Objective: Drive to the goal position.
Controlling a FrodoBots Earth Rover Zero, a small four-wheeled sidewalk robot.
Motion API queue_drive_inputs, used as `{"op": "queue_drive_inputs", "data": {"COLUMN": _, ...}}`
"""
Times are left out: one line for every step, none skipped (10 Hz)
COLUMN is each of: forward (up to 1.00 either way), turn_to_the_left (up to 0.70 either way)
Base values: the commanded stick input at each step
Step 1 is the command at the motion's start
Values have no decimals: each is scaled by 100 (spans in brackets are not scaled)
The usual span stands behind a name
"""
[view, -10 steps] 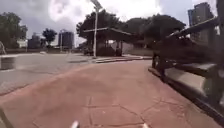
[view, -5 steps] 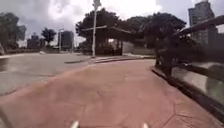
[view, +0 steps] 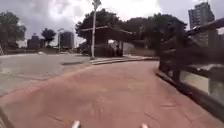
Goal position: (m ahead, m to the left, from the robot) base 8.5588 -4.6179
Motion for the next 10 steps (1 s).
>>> {"op": "queue_drive_inputs", "data": {"forward": 70, "turn_to_the_left": 0}}
{"op": "queue_drive_inputs", "data": {"forward": 70, "turn_to_the_left": 0}}
{"op": "queue_drive_inputs", "data": {"forward": 70, "turn_to_the_left": 0}}
{"op": "queue_drive_inputs", "data": {"forward": 70, "turn_to_the_left": 0}}
{"op": "queue_drive_inputs", "data": {"forward": 70, "turn_to_the_left": 0}}
{"op": "queue_drive_inputs", "data": {"forward": 70, "turn_to_the_left": 0}}
{"op": "queue_drive_inputs", "data": {"forward": 70, "turn_to_the_left": -2}}
{"op": "queue_drive_inputs", "data": {"forward": 70, "turn_to_the_left": -7}}
{"op": "queue_drive_inputs", "data": {"forward": 70, "turn_to_the_left": -32}}
{"op": "queue_drive_inputs", "data": {"forward": 70, "turn_to_the_left": -35}}
